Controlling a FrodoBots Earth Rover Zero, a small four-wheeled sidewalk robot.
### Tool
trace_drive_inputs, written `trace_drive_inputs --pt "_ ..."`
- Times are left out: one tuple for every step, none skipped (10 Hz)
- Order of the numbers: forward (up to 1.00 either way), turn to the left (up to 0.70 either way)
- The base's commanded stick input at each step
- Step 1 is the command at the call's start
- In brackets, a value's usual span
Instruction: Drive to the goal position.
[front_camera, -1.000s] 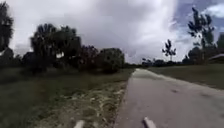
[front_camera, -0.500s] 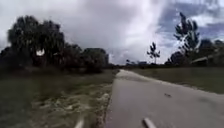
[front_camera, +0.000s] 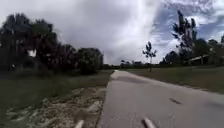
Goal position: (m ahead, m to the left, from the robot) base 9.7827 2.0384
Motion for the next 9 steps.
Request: trace_drive_inputs --pt "0.85 -0.34" --pt "0.85 -0.34" --pt "0.85 -0.34" --pt "0.85 -0.34" --pt "0.85 -0.34" --pt "0.85 -0.34" --pt "0.85 -0.16" --pt "0.85 -0.06" --pt "0.85 0.00"
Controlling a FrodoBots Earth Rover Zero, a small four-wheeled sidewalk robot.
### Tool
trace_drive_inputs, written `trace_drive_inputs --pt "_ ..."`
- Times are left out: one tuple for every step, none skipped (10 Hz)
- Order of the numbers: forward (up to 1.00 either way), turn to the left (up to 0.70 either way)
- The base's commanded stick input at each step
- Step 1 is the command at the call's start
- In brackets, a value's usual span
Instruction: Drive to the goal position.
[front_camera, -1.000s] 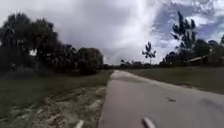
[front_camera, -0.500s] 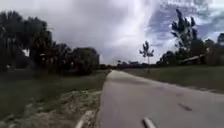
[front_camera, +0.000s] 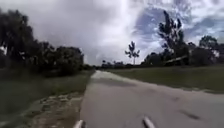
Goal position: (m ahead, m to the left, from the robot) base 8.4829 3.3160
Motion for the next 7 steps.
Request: trace_drive_inputs --pt "0.85 0.00" --pt "0.85 0.00" --pt "0.85 0.00" --pt "0.85 0.00" --pt "0.85 0.00" --pt "0.85 0.00" --pt "0.85 0.00"
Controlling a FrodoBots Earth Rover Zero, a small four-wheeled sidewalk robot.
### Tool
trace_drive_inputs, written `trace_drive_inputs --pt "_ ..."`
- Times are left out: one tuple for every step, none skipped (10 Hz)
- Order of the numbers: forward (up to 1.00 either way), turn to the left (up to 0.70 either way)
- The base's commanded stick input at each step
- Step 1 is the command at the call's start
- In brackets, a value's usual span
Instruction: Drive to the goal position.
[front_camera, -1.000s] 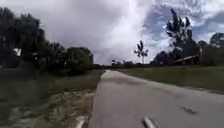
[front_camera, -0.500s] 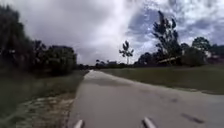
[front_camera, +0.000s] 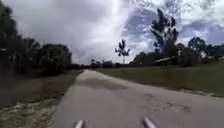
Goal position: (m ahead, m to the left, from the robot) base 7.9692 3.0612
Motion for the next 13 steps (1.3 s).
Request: trace_drive_inputs --pt "0.85 0.00" --pt "0.85 0.00" --pt "0.85 0.00" --pt "0.85 0.00" --pt "0.85 0.00" --pt "0.85 0.00" --pt "0.85 0.04" --pt "0.85 0.20" --pt "0.85 0.34" --pt "0.85 0.29" --pt "0.85 0.16" --pt "0.85 0.04" --pt "0.85 0.00"
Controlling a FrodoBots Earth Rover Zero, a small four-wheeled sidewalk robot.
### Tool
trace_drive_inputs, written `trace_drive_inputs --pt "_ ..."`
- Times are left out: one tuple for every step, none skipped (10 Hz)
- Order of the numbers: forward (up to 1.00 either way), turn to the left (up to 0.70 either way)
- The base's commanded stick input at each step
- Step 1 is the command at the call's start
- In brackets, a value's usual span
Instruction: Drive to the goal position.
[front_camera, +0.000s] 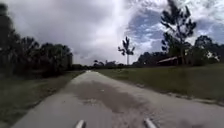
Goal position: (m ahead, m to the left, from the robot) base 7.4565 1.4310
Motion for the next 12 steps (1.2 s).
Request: trace_drive_inputs --pt "0.85 0.00" --pt "0.85 0.00" --pt "0.85 0.05" --pt "0.85 0.25" --pt "0.85 0.34" --pt "0.85 0.34" --pt "0.85 0.34" --pt "0.85 0.25" --pt "0.85 0.15" --pt "0.85 0.08" --pt "0.85 0.06" --pt "0.85 0.04"
